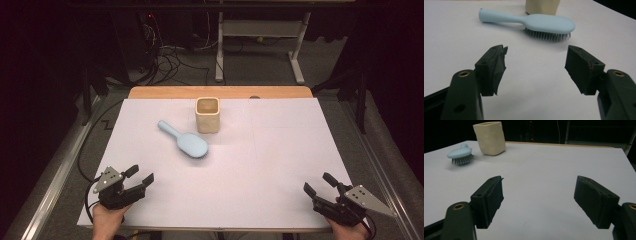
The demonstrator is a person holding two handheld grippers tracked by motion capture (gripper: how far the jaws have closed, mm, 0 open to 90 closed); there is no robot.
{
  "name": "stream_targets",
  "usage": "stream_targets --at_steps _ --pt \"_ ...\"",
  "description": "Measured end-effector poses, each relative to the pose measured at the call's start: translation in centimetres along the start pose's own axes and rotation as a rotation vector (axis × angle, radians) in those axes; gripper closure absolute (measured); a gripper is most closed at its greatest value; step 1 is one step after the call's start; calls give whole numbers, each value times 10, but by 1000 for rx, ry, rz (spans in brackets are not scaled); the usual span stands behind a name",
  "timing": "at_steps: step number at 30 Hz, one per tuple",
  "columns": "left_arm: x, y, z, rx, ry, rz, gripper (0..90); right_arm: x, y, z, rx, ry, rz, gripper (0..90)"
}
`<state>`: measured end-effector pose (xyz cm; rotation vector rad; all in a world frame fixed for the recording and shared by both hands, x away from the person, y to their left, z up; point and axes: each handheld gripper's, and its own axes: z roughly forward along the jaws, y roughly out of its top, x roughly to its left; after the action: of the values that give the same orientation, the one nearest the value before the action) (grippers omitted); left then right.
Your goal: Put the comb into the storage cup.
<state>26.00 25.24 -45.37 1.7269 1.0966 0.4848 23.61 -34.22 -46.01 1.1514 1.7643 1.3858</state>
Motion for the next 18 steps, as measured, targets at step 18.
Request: stream_targets --at_steps 18 --pt "-2 16 18 -17 -28 -18 337 0 0 0 -2 2 -1 238"
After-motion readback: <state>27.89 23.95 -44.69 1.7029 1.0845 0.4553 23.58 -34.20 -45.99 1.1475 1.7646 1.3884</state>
